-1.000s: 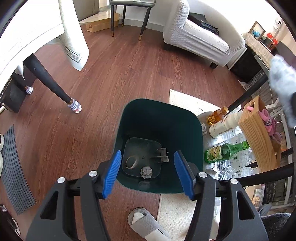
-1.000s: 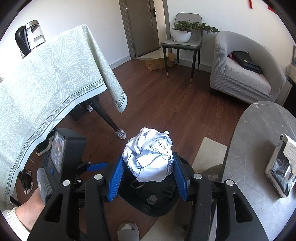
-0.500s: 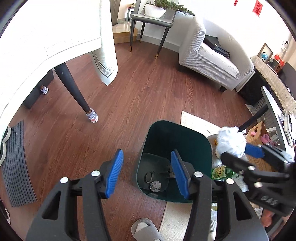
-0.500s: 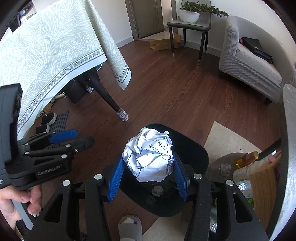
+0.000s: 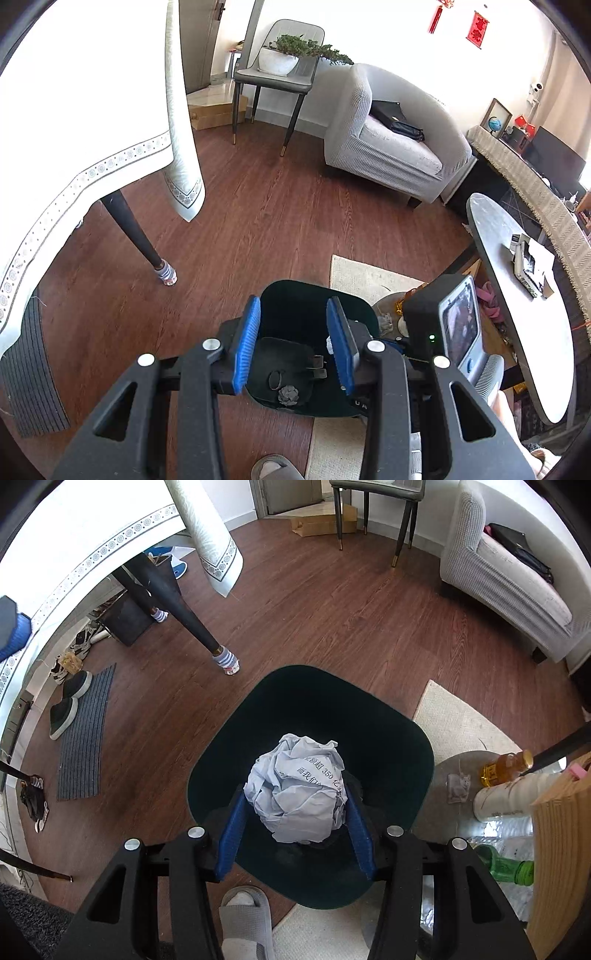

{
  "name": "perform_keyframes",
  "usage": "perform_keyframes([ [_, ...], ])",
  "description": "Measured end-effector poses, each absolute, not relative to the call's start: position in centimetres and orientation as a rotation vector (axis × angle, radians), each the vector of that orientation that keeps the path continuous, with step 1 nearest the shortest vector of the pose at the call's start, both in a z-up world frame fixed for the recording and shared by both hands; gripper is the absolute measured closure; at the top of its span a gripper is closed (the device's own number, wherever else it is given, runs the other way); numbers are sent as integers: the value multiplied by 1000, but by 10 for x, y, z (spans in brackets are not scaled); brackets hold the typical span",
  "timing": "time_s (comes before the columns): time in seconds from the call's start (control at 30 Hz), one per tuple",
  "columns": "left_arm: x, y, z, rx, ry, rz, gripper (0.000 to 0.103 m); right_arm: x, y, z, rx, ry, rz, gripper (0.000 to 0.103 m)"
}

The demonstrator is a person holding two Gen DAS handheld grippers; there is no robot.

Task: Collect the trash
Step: 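Open the right gripper over the bin to drop the crumpled bag, then move both grippers back over the table toward the remaining items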

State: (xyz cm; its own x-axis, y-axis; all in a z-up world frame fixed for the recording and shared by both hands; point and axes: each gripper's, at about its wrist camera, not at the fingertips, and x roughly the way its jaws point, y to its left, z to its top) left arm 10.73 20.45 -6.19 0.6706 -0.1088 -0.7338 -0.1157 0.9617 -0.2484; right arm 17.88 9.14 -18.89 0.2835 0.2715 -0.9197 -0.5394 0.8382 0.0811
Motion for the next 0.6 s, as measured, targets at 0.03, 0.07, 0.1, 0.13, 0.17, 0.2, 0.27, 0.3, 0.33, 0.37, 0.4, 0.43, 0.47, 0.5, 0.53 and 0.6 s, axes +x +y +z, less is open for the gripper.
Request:
perform_keyframes([
  [0.03, 107, 204, -59, -290, 832, 2, 64, 179, 90, -192, -269, 1170, 545, 50],
  [0.07, 108, 203, -57, -295, 825, 1, 64, 180, 90, -195, -276, 1176, 536, 50],
  [0.1, 107, 203, -54, -303, 816, 0, 64, 180, 88, -197, -284, 1179, 528, 49],
  [0.13, 107, 203, -50, -310, 808, -2, 64, 180, 87, -200, -294, 1183, 517, 47],
  [0.17, 107, 203, -48, -315, 800, -1, 64, 181, 87, -203, -304, 1189, 504, 46],
  [0.2, 106, 203, -46, -318, 794, 0, 64, 182, 86, -205, -309, 1195, 492, 44],
  [0.27, 104, 201, -41, -327, 781, 3, 64, 182, 82, -209, -319, 1202, 479, 31],
  [0.3, 103, 202, -39, -332, 773, 7, 64, 181, 81, -210, -323, 1203, 474, 31],
  [0.33, 102, 202, -36, -337, 764, 10, 64, 181, 79, -209, -322, 1205, 473, 31],
  [0.37, 102, 202, -33, -341, 756, 13, 64, 180, 78, -208, -319, 1205, 479, 31],
  [0.4, 101, 202, -32, -342, 750, 13, 64, 179, 77, -206, -318, 1201, 486, 31],
  [0.43, 100, 201, -29, -341, 742, 17, 64, 178, 76, -203, -320, 1193, 494, 31],
  [0.47, 100, 200, -27, -339, 733, 23, 64, 177, 76, -199, -321, 1182, 505, 31],
  [0.5, 98, 201, -26, -340, 727, 25, 64, 175, 75, -196, -322, 1172, 516, 31],
  [0.53, 99, 200, -24, -342, 724, 26, 64, 174, 74, -192, -320, 1162, 528, 31],
  [0.6, 99, 199, -22, -349, 718, 28, 64, 171, 74, -185, -312, 1145, 553, 31],
])
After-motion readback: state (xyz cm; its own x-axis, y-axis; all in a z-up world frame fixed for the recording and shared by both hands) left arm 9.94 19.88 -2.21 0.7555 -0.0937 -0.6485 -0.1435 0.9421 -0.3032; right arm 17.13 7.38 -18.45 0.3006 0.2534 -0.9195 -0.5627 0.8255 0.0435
